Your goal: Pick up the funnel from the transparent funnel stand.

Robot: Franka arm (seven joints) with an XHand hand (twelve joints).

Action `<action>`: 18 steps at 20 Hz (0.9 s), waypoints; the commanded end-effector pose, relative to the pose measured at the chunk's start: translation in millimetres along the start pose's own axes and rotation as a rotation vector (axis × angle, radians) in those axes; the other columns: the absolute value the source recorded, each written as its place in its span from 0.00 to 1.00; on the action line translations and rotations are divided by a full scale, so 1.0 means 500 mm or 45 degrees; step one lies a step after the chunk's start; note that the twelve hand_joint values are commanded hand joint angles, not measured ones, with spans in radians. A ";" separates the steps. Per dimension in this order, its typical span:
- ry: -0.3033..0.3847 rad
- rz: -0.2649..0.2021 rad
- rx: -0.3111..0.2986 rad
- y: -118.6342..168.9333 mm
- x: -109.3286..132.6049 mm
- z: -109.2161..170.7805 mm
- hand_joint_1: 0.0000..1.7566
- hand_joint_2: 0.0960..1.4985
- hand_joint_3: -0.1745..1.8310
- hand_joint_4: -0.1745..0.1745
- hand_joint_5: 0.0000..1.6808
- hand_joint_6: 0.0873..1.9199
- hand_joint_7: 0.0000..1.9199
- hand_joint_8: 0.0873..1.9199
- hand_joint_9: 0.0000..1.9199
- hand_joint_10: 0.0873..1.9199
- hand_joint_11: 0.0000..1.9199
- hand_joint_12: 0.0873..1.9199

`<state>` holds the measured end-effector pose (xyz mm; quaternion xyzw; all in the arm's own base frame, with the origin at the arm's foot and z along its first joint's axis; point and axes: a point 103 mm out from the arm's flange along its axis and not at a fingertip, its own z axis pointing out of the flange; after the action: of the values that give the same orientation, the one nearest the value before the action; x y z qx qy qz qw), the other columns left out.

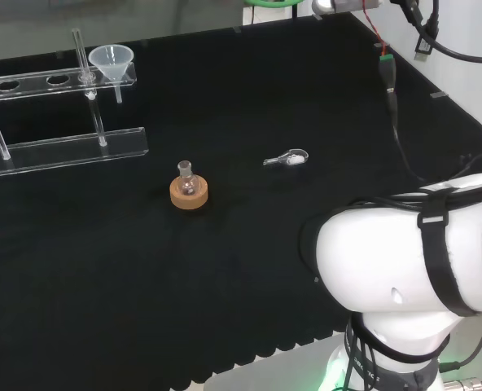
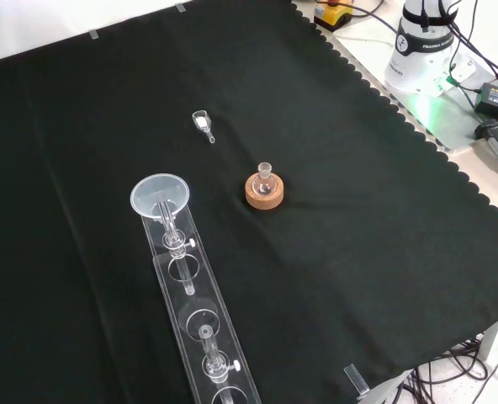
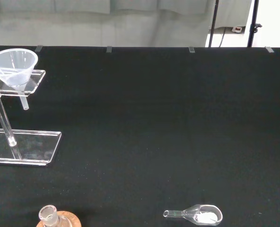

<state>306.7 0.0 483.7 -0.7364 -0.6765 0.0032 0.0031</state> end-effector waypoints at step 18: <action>0.251 -0.049 -0.187 0.146 -0.016 0.102 0.00 0.52 0.12 0.80 0.00 0.00 0.00 0.00 0.00 0.00 0.00 0.00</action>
<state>320.5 -7.2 460.7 -0.7299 -0.6827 -0.0289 0.0196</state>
